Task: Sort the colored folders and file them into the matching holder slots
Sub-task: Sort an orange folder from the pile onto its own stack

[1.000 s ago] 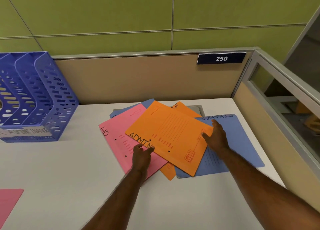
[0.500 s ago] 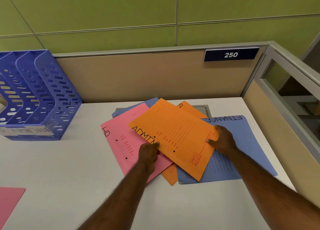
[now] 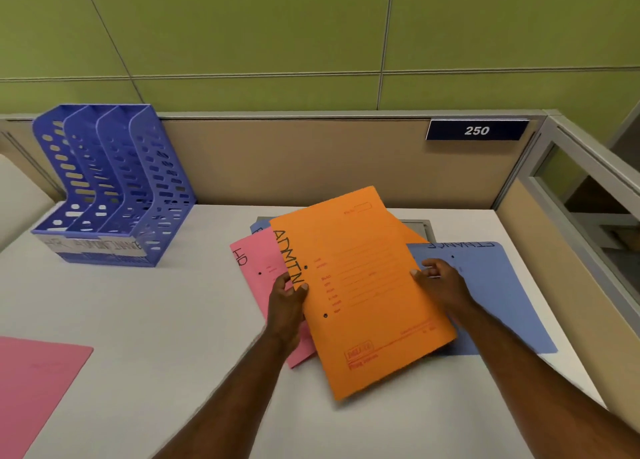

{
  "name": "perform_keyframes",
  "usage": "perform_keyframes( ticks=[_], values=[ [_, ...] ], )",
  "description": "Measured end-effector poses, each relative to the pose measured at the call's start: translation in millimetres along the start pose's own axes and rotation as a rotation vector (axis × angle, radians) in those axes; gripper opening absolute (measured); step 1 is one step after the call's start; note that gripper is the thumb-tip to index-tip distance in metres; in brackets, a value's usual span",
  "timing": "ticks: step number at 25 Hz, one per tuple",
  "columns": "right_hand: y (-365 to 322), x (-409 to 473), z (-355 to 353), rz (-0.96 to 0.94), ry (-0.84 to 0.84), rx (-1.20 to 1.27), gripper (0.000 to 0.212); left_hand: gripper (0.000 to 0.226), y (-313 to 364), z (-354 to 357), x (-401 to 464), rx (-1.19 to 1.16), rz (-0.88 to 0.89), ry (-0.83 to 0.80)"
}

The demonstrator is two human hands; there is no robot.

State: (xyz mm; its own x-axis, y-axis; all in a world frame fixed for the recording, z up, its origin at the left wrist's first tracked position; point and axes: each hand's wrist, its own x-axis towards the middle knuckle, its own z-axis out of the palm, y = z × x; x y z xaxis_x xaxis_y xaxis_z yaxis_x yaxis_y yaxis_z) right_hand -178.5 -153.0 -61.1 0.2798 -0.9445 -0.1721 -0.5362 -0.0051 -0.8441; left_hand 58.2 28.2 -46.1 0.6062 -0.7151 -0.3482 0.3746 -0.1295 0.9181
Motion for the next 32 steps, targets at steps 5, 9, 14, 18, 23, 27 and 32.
perform_keyframes(
  ticks=[5,9,14,18,23,27,32],
  values=[
    [-32,-62,42,0.0,-0.197,0.288,0.02,0.031,22,-59,-29,0.089,0.078,-0.029],
    [-49,-114,90,0.02,-0.271,0.341,0.011,0.032,41,-125,-56,0.205,0.169,-0.006],
    [-59,-180,166,0.012,-0.364,0.214,0.013,0.034,43,-225,-80,0.411,0.24,0.056],
    [-69,-234,230,0.033,-0.402,0.148,0.014,0.033,32,-302,-95,0.513,0.217,0.16],
    [-81,-287,288,0.089,-0.383,0.016,0.018,0.038,18,-372,-108,0.661,0.154,0.179],
    [-94,-320,320,0.141,-0.396,0.02,0.02,0.041,15,-411,-115,0.742,0.135,0.148],
    [-97,-341,347,0.183,-0.402,-0.046,0.023,0.048,13,-438,-119,0.817,0.124,0.118]
  ],
)
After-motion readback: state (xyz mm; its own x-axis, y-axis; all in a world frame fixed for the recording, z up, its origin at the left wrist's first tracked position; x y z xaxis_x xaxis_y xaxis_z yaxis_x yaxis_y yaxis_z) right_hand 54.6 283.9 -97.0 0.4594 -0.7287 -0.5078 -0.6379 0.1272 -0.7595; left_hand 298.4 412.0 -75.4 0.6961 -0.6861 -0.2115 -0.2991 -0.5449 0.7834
